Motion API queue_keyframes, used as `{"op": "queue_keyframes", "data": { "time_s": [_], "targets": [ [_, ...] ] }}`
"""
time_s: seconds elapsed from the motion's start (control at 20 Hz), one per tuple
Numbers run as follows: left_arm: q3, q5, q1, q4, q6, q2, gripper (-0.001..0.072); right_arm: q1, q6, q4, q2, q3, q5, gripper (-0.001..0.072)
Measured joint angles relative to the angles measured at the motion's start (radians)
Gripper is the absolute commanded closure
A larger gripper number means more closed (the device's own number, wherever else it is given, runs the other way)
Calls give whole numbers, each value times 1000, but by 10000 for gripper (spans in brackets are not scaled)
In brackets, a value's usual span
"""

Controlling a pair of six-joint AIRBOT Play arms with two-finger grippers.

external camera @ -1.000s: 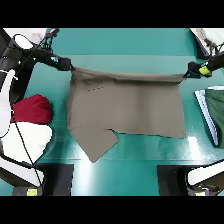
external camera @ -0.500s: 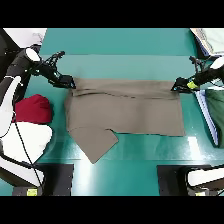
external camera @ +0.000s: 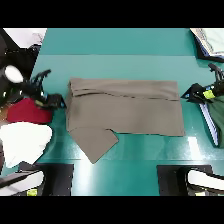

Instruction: Fold the shirts.

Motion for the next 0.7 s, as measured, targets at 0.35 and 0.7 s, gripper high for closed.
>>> {"op": "queue_keyframes", "data": {
  "time_s": [0.35,0.7],
  "targets": [
    [-484,70,-11,-141,-24,299,100,-7,-14,21,70,-44,-11,264],
    [-603,257,-175,-245,-59,339,109,-3,-17,33,78,12,13,265]
  ]
}}
